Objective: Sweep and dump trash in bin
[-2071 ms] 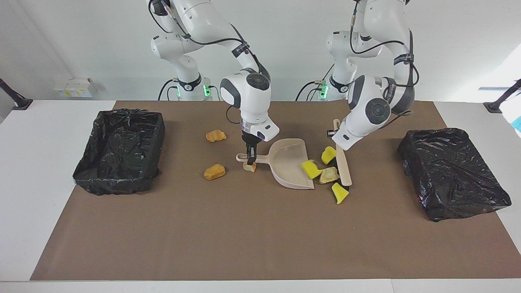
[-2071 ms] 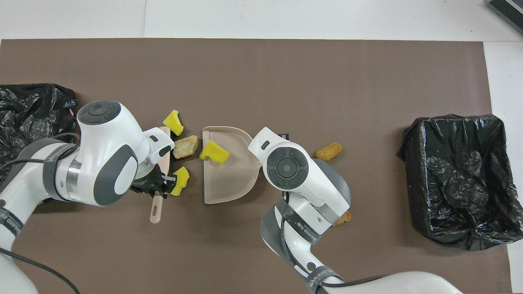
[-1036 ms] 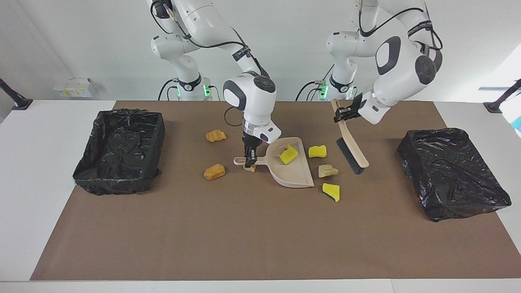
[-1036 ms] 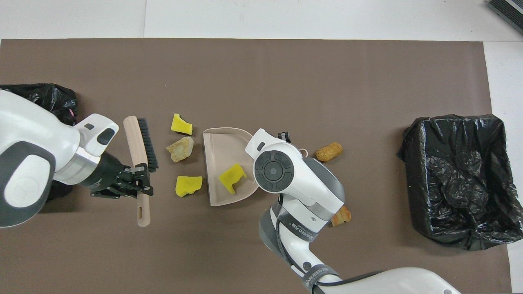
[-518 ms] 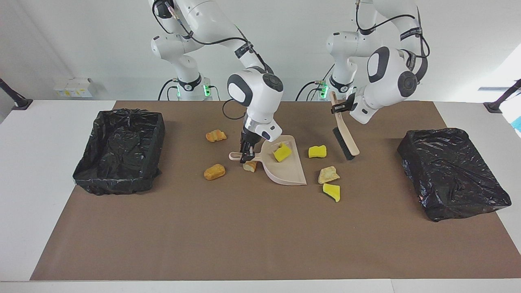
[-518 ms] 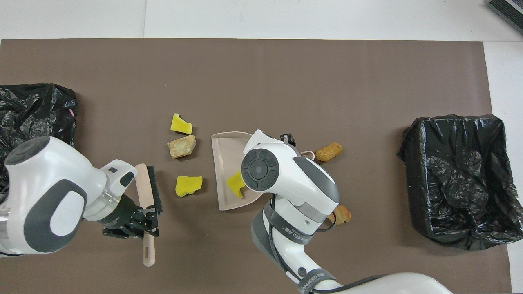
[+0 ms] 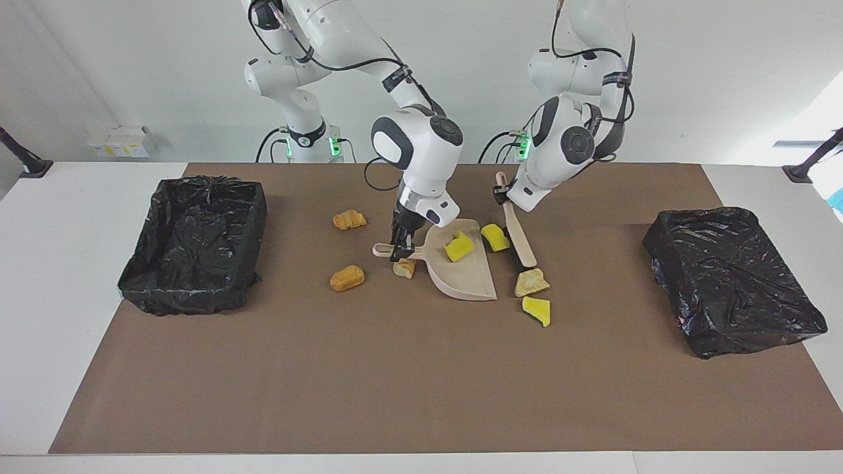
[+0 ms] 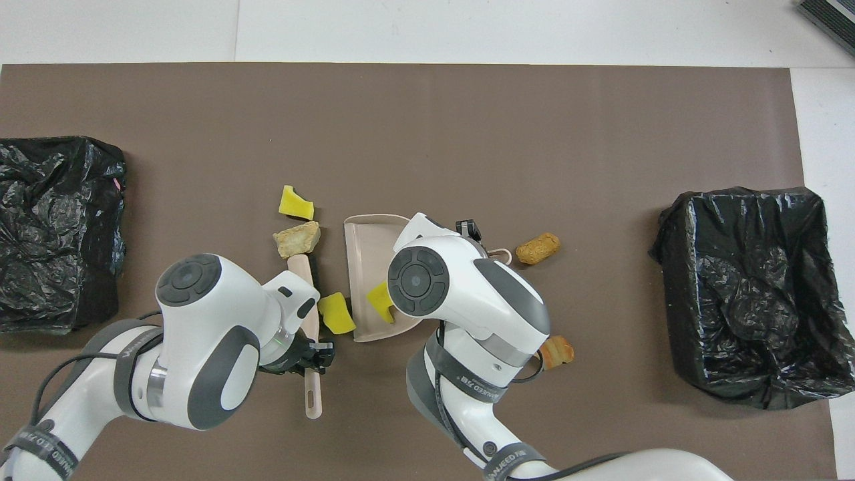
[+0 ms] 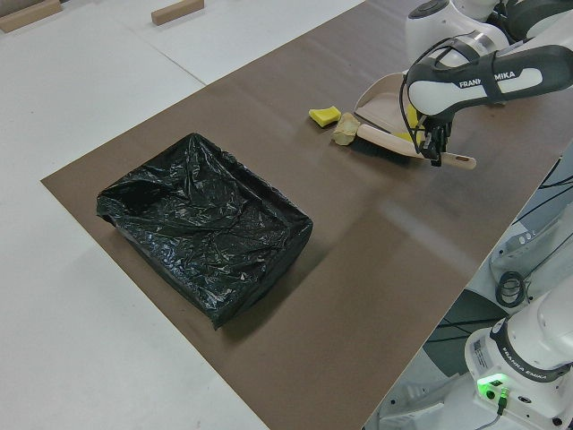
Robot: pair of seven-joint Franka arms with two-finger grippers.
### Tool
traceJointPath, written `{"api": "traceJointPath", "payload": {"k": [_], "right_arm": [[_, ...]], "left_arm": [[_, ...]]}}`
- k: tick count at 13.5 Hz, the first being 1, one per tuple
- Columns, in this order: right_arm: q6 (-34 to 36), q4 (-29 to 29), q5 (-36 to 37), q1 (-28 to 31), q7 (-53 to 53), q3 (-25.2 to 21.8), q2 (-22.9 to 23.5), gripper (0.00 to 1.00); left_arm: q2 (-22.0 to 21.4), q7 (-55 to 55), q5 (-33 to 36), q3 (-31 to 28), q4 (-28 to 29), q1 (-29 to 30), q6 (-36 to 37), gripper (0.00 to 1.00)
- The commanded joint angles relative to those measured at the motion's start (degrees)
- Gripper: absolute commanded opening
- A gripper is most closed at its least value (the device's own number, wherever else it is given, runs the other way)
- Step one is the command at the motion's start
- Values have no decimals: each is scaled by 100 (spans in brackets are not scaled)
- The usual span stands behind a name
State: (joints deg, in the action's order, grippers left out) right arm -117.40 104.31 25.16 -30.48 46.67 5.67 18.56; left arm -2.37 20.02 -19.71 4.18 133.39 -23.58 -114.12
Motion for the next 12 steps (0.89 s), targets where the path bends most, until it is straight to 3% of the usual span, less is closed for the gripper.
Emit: {"api": "traceJointPath", "payload": {"k": [1, 5, 8, 11, 12], "right_arm": [[-160, -16, 130, 86, -185, 30, 51, 0], [-99, -16, 156, 112, -185, 13, 51, 0], [-55, -34, 156, 112, -185, -5, 43, 0], [295, -86, 296, 51, -456, -14, 25, 0], [392, -121, 392, 42, -710, -14, 16, 0]], "left_arm": [[201, -86, 81, -84, -436, -331, 152, 0], [166, -332, 11, -102, -1200, -122, 1292, 0], [210, -753, 115, -128, -1412, 378, 1532, 0], [683, -1105, 1448, -146, -2270, 871, 2031, 0], [1007, -1210, 1513, -137, -2700, 1246, 2268, 0]]}}
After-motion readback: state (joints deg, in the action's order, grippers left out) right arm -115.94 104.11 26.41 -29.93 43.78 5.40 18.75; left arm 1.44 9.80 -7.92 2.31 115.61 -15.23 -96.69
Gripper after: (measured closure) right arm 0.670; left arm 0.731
